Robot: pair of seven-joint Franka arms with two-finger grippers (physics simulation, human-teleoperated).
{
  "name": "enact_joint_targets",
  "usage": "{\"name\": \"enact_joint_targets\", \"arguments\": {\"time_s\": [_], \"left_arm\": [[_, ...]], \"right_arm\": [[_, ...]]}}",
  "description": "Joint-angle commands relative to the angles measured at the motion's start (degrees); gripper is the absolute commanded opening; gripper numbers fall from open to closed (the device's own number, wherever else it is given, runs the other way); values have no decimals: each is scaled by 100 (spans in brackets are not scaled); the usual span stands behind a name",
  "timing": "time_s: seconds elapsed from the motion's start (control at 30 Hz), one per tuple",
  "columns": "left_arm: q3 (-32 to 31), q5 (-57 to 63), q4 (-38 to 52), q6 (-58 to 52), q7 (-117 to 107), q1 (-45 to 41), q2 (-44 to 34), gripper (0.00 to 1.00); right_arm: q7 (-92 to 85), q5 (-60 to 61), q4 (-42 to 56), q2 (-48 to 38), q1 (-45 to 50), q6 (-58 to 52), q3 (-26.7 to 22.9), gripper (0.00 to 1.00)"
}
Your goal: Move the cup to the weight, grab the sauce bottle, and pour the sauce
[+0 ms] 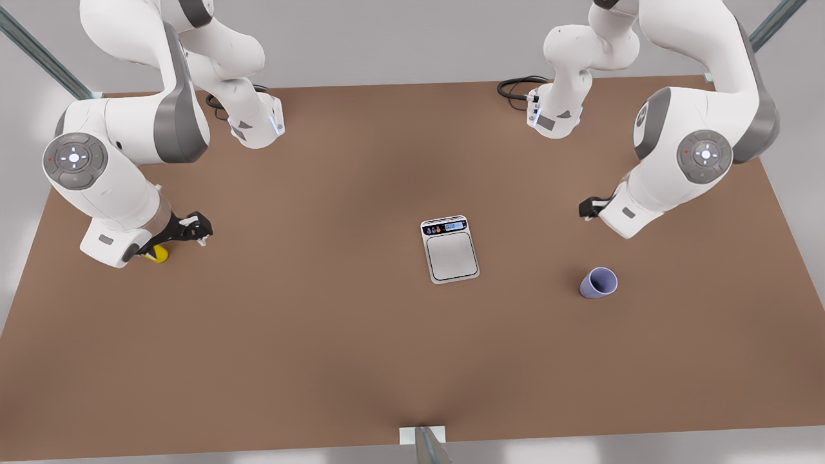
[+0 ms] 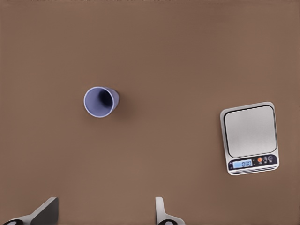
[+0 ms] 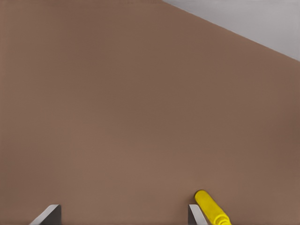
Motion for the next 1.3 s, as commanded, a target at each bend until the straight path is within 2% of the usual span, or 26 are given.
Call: {"name": "enact_joint_targets", "arguments": {"time_s": [0.0,0.07,0.1,0.17,0.2,0.33,0.4,0.43,0.5,0.67,0.8,0.9,1.07,1.27], "left_arm": [[-1,-30,1,140,-403,1,-8,100],[69,-197,27,201,-386,132,150,100],[60,-206,140,385,-158,519,448,100],[78,-197,1107,992,800,1372,1626,100],[69,-206,1275,1396,1494,1697,1943,100],[69,-206,1214,2319,2594,2058,2338,100],[69,-188,478,2591,2629,2040,2032,100],[69,-162,-349,3048,2708,1900,1593,100],[87,-100,-790,3444,2998,1821,1530,100],[78,-153,-1124,3787,2981,1645,1635,100],[78,-179,-1335,3805,2981,1513,1794,100],[78,-179,-1353,3761,2981,1478,1767,100],[78,-171,-1977,4077,2963,1539,1583,100],[87,-171,-2091,4367,2963,1539,1811,100]], "right_arm": [[-567,6,-18,-5,-24,85,-1,100],[-997,67,-10,-5,-217,76,8,100],[-2145,137,-18,-75,-463,41,-1,100],[-4170,796,-212,-23,-1711,-100,-10,100],[-5179,1174,-229,153,-2264,-100,-10,100],[-8423,2361,-396,1049,-3926,-820,-10,99],[-9188,2554,-387,1497,-4260,-987,-10,99],[-9583,2554,-387,1621,-4401,-1048,-10,99],[-10735,2554,-300,2042,-4709,-1225,-10,99],[-13012,3011,-124,2464,-4858,-1312,-695,99],[-15034,3661,693,3194,-4867,-1295,-1029,100],[-15166,4031,650,3387,-4876,-1321,-1091,100],[-15640,4356,509,3677,-4884,-1444,-1064,100],[-15667,4391,289,3853,-4867,-1444,-1038,100]]}}
